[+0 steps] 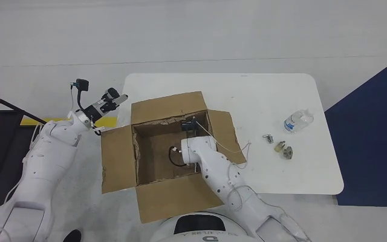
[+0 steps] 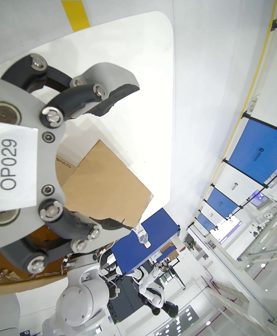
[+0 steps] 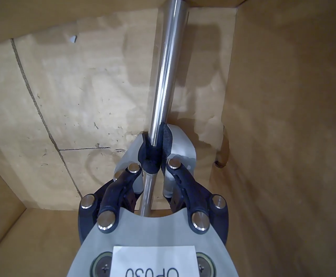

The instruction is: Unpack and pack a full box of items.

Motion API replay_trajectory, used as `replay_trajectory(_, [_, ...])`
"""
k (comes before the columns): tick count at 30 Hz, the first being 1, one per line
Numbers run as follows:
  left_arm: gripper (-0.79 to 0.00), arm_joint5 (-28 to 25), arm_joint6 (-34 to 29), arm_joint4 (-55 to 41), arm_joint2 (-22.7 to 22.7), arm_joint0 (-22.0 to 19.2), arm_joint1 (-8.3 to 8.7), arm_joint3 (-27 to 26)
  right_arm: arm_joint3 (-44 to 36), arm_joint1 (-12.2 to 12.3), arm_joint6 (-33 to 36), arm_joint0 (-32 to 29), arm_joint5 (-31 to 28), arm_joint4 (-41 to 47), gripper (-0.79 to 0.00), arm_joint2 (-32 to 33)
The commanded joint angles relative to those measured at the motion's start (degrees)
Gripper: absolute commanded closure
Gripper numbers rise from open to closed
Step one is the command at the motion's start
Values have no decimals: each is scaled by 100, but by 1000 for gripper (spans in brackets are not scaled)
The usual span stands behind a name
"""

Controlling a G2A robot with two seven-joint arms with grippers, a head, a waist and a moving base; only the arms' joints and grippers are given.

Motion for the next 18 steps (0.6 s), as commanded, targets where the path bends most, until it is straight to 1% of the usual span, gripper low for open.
replay_trajectory(1, [-785,0,0,0,0,0,0,1,-108,-67,9,-61,-9,-171,0,67])
replay_trajectory(5, [-785,0,0,0,0,0,0,1,-735,-165,2,-425,-2,-618,0,191])
replay_trajectory(8, [-785,0,0,0,0,0,0,1,-1348,-172,72,-764,-73,-965,0,261])
replay_trajectory(11, [-785,0,0,0,0,0,0,1,-1989,-70,71,-1034,-71,-1020,0,252])
replay_trajectory(14, [-785,0,0,0,0,0,0,1,-2672,60,-77,-1282,5,-929,0,139])
replay_trajectory(18, [-785,0,0,0,0,0,0,1,-3471,254,-849,-1656,-228,-563,0,76])
